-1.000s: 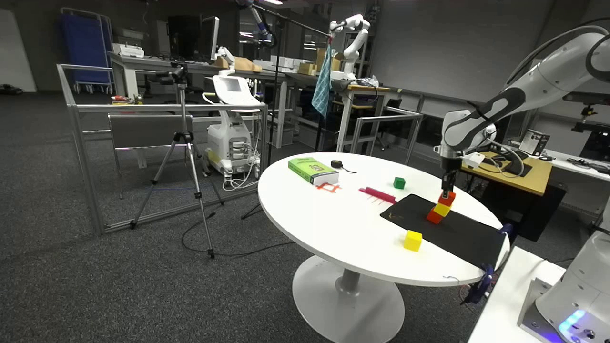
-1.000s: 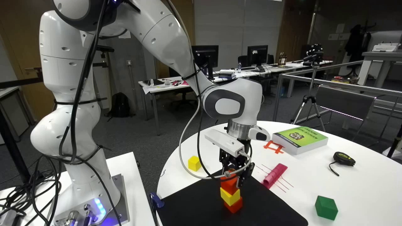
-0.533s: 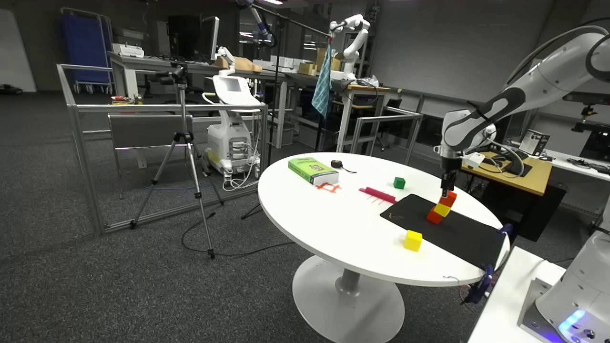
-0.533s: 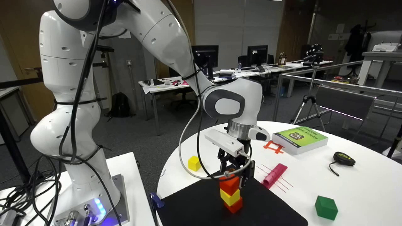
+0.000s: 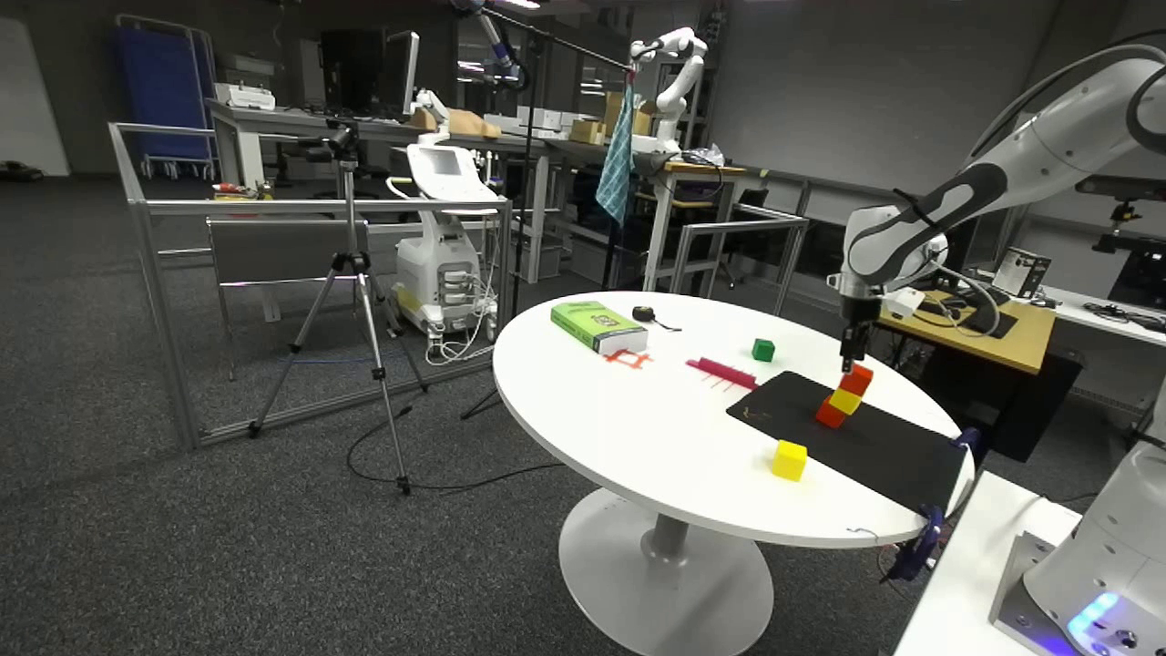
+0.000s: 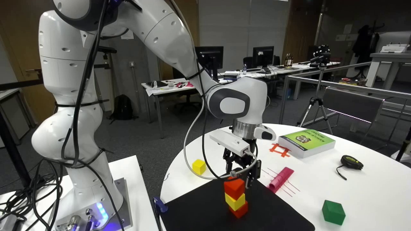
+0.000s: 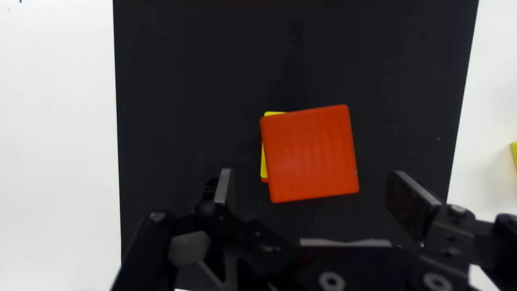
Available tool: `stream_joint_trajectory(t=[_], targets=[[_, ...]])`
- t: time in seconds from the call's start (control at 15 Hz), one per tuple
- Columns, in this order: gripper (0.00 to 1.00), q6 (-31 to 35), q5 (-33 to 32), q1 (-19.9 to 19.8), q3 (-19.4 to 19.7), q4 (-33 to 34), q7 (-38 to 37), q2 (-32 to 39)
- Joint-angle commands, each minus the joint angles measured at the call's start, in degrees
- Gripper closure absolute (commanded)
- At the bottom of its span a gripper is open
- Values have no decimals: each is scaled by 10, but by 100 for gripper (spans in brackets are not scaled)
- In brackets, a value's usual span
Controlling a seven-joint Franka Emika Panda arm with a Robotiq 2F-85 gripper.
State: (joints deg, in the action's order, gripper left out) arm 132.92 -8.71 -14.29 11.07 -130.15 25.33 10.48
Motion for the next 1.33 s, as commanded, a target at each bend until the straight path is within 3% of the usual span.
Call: stream_joint_trajectory(t=[0.0, 0.53, 1.0, 1.27], targets=[[0, -28, 3, 10, -7, -12, -12, -54], [0, -10, -11, 46, -29, -110, -44, -152], [0, 80, -60, 64, -41, -227, -89, -203], [0, 100, -67, 63, -39, -270, -70, -250]])
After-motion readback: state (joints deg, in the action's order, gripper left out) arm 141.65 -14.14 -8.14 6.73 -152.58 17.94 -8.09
